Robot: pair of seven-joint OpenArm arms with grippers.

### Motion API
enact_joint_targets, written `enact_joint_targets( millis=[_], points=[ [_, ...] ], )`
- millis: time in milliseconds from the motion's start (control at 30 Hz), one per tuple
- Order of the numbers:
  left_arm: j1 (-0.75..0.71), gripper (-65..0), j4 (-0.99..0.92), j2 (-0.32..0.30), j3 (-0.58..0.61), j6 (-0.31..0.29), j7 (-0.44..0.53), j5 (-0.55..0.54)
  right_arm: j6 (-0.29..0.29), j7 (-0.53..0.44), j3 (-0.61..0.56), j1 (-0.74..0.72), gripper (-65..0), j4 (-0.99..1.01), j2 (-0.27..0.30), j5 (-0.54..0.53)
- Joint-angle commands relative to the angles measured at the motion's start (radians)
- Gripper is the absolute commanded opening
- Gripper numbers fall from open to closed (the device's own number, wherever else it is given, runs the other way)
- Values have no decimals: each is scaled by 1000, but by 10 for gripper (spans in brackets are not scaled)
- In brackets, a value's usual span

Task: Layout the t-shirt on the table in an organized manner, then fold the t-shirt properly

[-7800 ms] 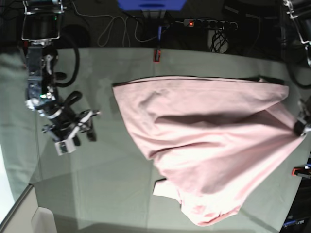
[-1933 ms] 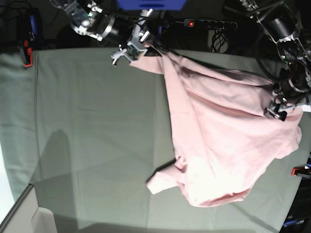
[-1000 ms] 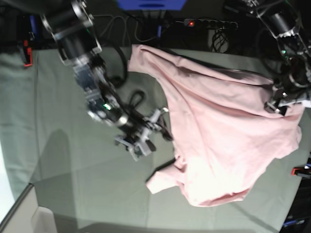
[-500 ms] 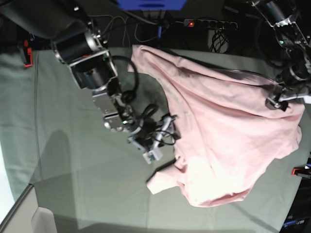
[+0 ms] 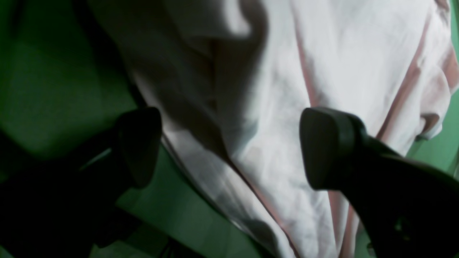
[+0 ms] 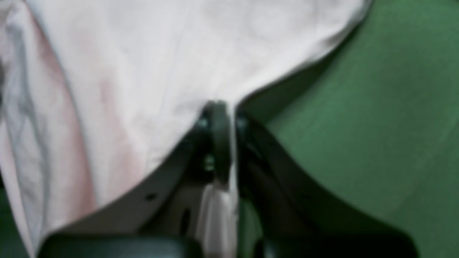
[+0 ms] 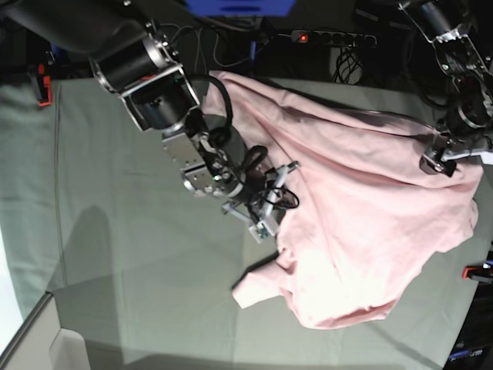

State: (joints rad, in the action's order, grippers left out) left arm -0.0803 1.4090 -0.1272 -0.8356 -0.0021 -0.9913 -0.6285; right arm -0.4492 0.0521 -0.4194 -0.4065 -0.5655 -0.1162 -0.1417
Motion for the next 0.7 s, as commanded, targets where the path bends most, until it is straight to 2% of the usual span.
enact_joint_targets(
  millis=[0, 67, 200, 300, 467, 567, 667],
  points=[
    [7, -64, 19, -15, -1, -2, 5, -12, -10, -59, 6, -33, -650, -20, 8, -11],
    [7, -64, 22, -13, -1, -2, 5, -12, -7, -80, 69, -29, -650, -69, 36, -14],
    [7, -64, 23, -12, 0, -2, 5, -12, -7, -48, 304, 68, -650, -278, 94, -75],
    [7, -64, 31, -9, 6, -2, 5, -15, -7, -10, 436, 145, -650, -433, 141, -86],
    [-11, -64, 89, 18, 8, -2, 5, -92, -7, 44, 664, 284, -650, -652, 221, -117],
    [-6, -64, 120, 24, 11, 4, 5, -139, -7, 55, 830, 372, -650, -727, 240, -154],
    [-3, -63, 126, 18, 72, 6, 5, -161, -7, 58, 1014, 441, -650, -769, 237, -155]
  ],
)
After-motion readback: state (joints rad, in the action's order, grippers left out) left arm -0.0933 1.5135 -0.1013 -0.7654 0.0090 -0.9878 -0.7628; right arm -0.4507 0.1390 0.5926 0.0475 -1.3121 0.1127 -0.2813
